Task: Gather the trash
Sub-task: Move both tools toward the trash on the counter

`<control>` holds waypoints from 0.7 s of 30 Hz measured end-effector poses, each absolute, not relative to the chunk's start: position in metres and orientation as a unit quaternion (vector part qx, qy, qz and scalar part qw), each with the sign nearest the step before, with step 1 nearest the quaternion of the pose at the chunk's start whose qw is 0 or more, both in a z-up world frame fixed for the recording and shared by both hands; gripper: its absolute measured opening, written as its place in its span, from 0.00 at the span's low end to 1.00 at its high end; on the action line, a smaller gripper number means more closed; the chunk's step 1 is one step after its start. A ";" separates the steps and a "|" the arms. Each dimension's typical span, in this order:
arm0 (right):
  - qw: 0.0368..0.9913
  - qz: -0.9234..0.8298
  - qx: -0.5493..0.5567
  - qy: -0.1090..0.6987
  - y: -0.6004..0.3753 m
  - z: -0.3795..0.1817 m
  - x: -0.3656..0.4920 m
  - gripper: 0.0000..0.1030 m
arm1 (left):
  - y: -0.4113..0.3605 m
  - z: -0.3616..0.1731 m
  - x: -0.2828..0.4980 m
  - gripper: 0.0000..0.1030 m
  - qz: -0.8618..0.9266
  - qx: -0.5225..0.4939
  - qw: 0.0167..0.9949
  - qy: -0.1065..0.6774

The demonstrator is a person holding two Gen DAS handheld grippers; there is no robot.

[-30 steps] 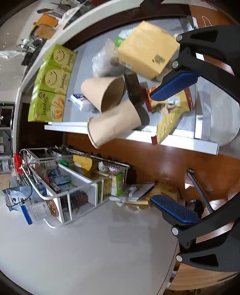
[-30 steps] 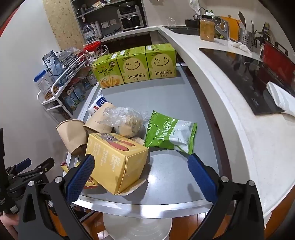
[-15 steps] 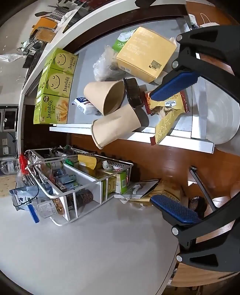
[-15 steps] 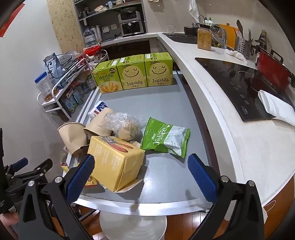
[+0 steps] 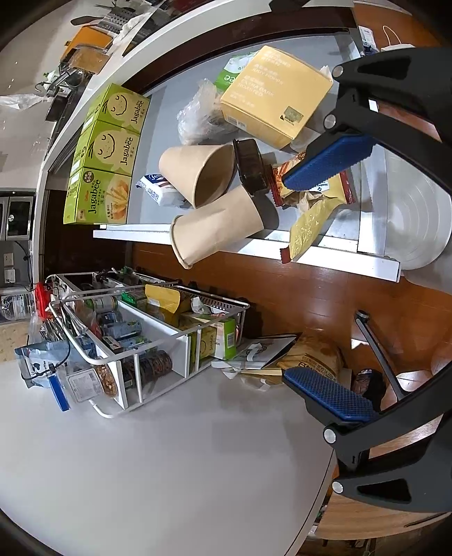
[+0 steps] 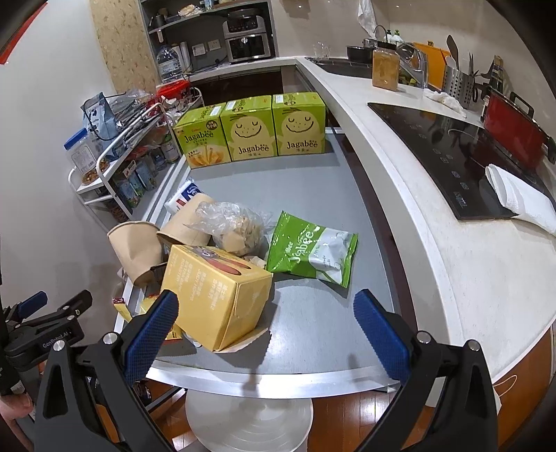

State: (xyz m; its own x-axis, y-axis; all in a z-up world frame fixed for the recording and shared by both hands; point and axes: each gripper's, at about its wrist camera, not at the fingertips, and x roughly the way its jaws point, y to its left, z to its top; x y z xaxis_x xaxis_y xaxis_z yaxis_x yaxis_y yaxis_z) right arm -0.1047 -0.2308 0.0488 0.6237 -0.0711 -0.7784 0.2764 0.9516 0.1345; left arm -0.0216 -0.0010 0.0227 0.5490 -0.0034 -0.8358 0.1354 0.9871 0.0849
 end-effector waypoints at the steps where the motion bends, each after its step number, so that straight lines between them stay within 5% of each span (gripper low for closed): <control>1: 0.891 -0.099 0.122 0.426 -0.231 0.047 -0.104 0.96 | -0.001 0.022 -0.021 0.99 -0.040 0.069 0.877 0.474; 21: 0.880 -0.099 0.132 0.446 -0.232 0.034 -0.106 0.96 | 0.001 0.008 -0.021 0.99 -0.032 0.081 0.863 0.497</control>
State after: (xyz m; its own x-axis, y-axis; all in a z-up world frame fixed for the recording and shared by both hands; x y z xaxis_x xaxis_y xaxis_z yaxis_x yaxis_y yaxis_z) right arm -0.1057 -0.2315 0.0336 0.5832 -0.0577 -0.8103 0.2924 0.9455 0.1431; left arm -0.0208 0.0011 0.0075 0.5043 0.0258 -0.8631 0.1354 0.9848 0.1085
